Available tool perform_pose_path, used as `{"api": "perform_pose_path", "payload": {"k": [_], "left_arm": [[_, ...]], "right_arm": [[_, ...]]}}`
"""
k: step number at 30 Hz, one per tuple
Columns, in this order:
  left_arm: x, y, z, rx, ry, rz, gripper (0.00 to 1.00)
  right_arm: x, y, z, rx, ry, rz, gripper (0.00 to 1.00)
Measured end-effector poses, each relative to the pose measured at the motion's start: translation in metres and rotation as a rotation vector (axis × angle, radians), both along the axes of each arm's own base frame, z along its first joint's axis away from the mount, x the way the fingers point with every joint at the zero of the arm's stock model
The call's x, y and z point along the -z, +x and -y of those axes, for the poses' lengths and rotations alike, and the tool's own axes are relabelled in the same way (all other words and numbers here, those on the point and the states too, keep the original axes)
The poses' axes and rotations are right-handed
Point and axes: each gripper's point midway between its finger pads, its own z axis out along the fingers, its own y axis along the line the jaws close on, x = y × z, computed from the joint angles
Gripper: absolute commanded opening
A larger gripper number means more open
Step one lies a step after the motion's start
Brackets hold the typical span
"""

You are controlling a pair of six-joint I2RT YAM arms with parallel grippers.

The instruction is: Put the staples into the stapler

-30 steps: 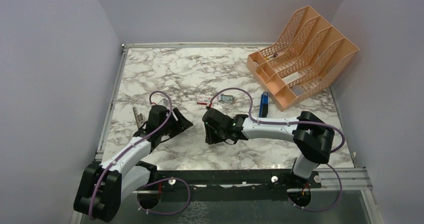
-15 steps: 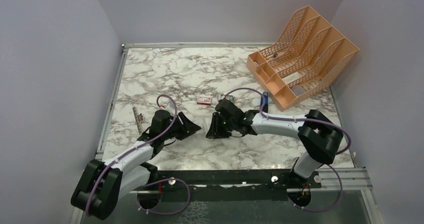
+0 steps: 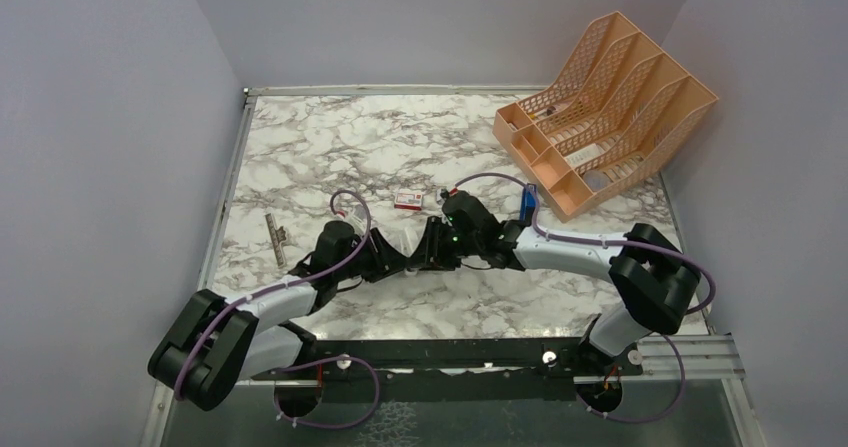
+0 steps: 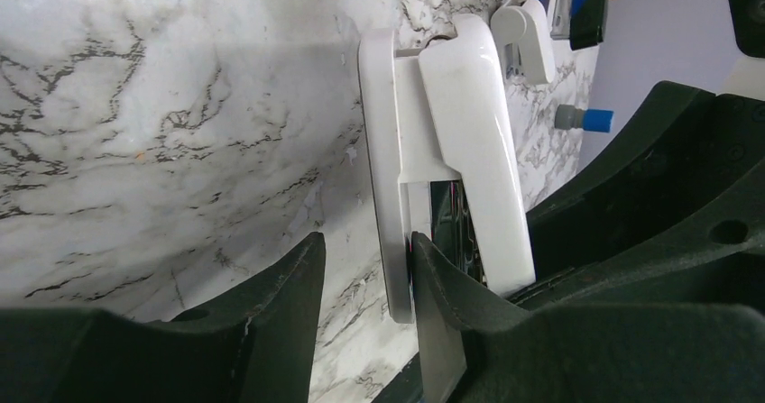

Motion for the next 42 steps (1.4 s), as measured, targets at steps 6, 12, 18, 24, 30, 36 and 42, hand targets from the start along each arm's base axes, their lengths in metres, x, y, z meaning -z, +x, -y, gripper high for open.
{"api": "perform_pose_path", "payload": {"k": [6,12,18,24,30,36,42], "left_arm": [[-0.001,0.001,0.006,0.014,-0.012,0.018,0.20],[-0.007,0.003,0.010,0.022,-0.029,0.044,0.00],[0.006,0.003,0.008,0.021,0.010,0.029,0.00],[0.013,0.000,0.009,0.050,0.036,0.033,0.00],[0.013,-0.003,0.018,0.108,0.050,0.063,0.00],[0.015,-0.004,0.022,0.125,0.065,0.065,0.00],[0.017,-0.010,0.022,0.140,0.076,0.056,0.00]], "right_arm": [[0.000,-0.001,0.001,-0.004,0.013,-0.013,0.17],[0.003,0.002,0.007,0.005,-0.003,-0.017,0.17],[-0.006,0.018,0.023,0.032,-0.039,-0.003,0.17],[-0.022,0.053,0.047,0.102,-0.081,0.070,0.20],[-0.029,0.083,0.064,0.137,-0.115,0.136,0.28],[-0.025,0.103,0.062,0.120,-0.129,0.176,0.33],[-0.020,0.110,0.061,0.113,-0.119,0.186,0.37]]}}
